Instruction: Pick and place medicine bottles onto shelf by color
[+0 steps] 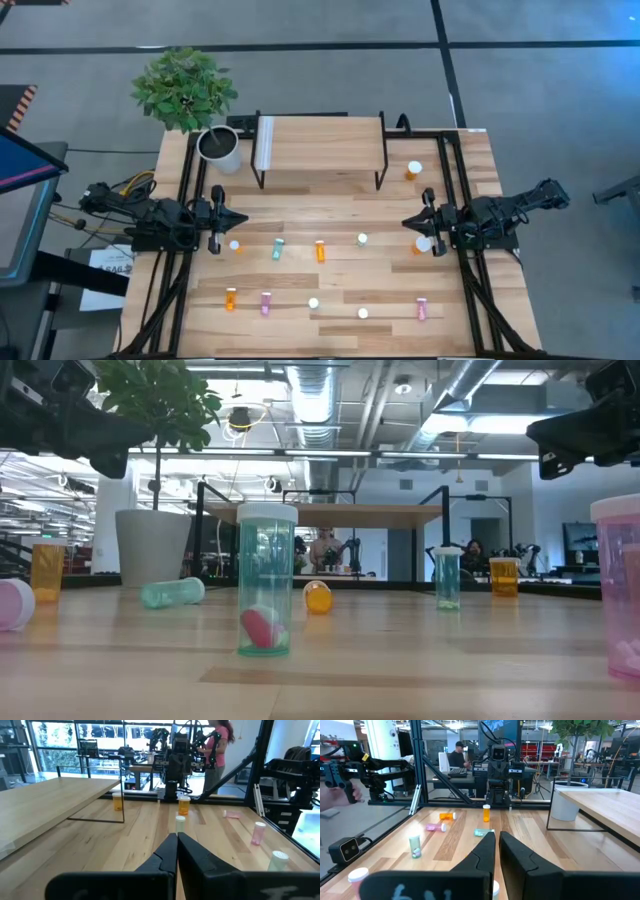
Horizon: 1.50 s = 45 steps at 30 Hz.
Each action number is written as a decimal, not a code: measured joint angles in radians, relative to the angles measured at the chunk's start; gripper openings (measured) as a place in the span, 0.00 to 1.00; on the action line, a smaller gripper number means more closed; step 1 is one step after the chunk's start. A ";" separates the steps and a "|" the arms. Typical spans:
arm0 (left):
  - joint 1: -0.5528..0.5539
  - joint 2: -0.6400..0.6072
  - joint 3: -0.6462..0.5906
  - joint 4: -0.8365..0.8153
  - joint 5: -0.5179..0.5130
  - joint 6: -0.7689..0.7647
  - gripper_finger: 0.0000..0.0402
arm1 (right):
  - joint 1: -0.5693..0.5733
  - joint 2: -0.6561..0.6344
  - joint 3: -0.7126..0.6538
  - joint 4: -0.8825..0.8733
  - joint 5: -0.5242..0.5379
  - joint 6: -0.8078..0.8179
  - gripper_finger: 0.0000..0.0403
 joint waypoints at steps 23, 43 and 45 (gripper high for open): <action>0.000 0.000 -0.001 0.041 -0.027 0.048 0.00 | 0.000 0.000 0.000 0.000 0.000 0.000 0.13; 0.000 0.000 -0.001 0.014 -0.045 0.135 0.00 | 0.000 0.000 0.000 0.000 0.000 0.000 0.13; 0.000 0.000 -0.001 0.014 -0.045 0.135 0.00 | 0.000 0.000 0.000 0.000 0.000 0.000 0.13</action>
